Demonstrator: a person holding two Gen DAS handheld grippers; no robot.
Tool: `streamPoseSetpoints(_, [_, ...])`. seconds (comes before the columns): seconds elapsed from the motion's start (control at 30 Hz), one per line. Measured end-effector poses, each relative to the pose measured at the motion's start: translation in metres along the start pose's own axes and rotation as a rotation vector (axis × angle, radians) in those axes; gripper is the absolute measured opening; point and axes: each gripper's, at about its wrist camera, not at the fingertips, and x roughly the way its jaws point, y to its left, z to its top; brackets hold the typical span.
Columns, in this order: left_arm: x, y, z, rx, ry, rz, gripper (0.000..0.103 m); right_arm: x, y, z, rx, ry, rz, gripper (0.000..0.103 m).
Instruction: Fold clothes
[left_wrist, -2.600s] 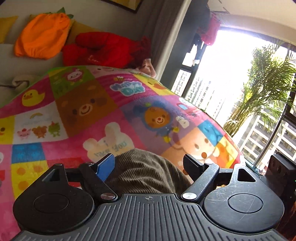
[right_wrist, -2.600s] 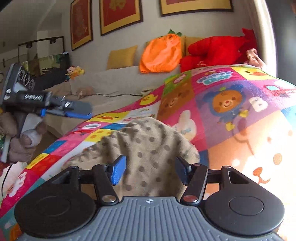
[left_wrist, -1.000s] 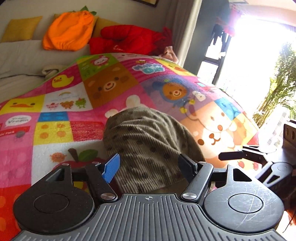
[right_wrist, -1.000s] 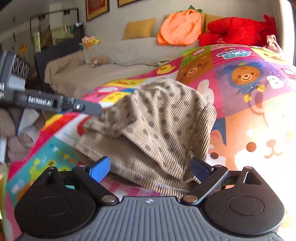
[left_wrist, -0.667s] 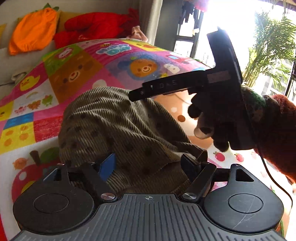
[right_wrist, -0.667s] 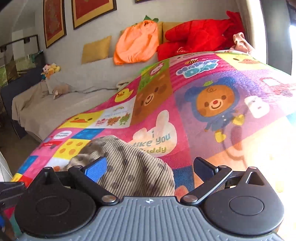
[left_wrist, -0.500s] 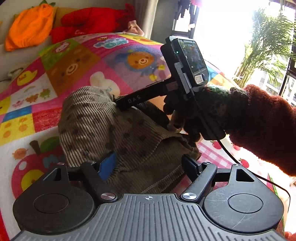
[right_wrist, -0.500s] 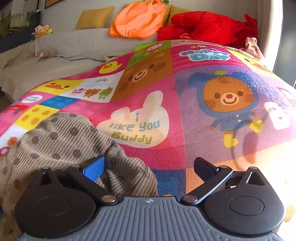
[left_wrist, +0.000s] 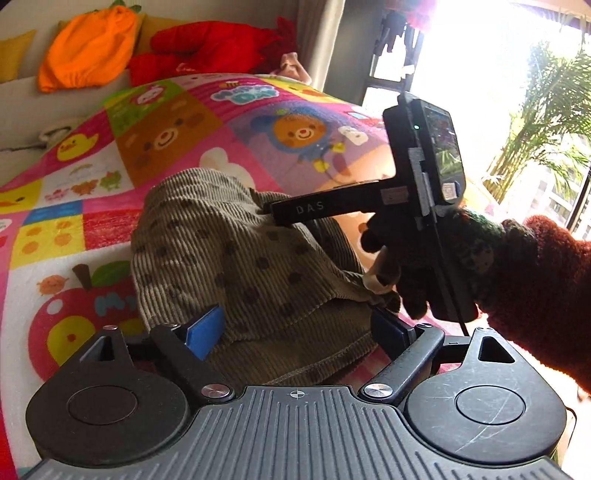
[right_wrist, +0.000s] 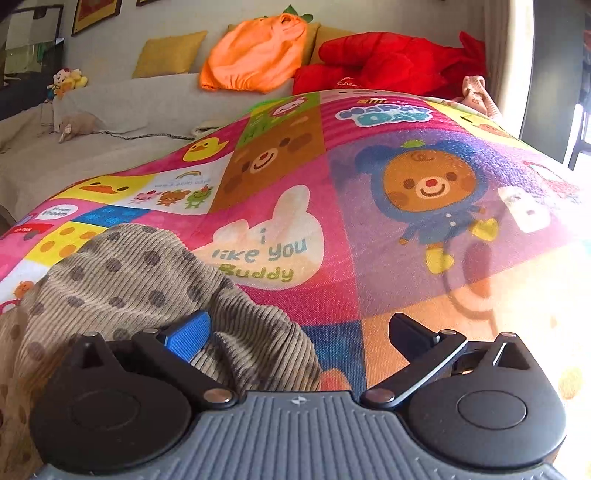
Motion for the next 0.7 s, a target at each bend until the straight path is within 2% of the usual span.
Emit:
streamPoseSetpoints(0.13, [-0.018, -0.002, -0.019, -0.056, -0.026, 0.137, 0.099, -0.044, -0.011, -0.032, 0.106, 0.004, 0.049, 0.103])
streamPoseSetpoints(0.3, [-0.030, -0.006, -0.042, -0.152, 0.008, 0.312, 0.103, -0.100, -0.011, -0.093, 0.167, 0.043, 0.095, 0.103])
streamPoseSetpoints(0.47, [-0.036, -0.018, -0.060, -0.179, 0.052, 0.370, 0.103, -0.143, -0.008, -0.131, 0.213, 0.087, 0.110, 0.103])
streamPoseSetpoints(0.7, [-0.032, -0.036, -0.067, -0.104, 0.113, 0.471, 0.103, -0.166, -0.001, -0.153, 0.186, 0.131, 0.056, 0.103])
